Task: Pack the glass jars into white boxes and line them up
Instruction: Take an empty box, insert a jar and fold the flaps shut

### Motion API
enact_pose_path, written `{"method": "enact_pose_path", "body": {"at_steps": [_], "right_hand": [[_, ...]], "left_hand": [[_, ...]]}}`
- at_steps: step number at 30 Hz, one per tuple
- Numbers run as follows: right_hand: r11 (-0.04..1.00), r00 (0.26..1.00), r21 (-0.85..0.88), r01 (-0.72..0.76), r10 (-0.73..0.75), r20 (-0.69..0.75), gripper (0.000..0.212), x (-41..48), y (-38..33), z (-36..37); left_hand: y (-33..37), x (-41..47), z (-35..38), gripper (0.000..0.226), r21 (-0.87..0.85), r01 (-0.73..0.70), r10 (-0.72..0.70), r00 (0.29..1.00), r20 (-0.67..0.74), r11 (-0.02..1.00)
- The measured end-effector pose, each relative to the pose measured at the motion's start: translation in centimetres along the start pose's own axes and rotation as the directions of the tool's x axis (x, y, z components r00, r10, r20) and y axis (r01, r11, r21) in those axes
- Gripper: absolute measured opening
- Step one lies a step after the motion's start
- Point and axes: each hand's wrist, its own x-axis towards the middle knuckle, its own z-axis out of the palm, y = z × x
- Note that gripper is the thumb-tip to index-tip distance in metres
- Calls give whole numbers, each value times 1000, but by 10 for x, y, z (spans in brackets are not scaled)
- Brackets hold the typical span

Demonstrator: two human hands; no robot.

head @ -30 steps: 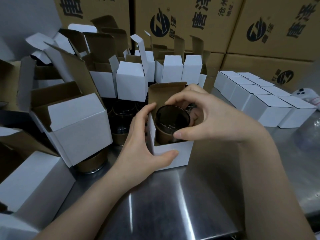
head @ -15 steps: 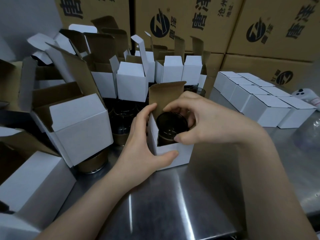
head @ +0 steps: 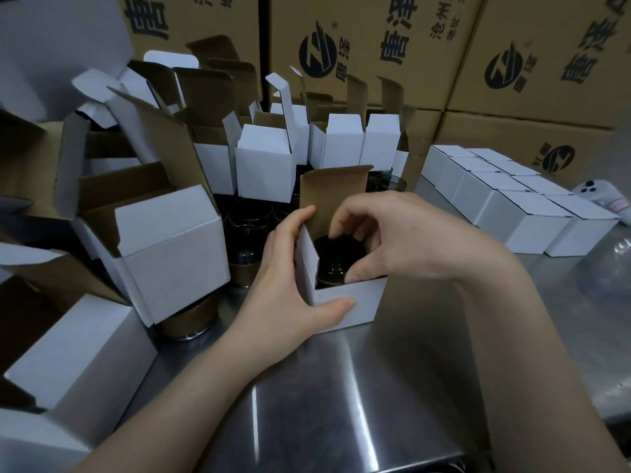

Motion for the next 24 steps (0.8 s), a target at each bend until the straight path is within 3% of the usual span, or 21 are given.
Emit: {"method": "enact_pose_path", "body": {"at_steps": [12,24], "right_hand": [[981,997,-195,-2,17,74,25,6,-13,-1],[932,976,-358,-50,122,179,33,14,-35,-6]], "left_hand": [[1,-1,0,99,1,3,-3,1000,-10,1000],[-1,0,-1,99,-14,19,-19,1000,-8,1000]]}}
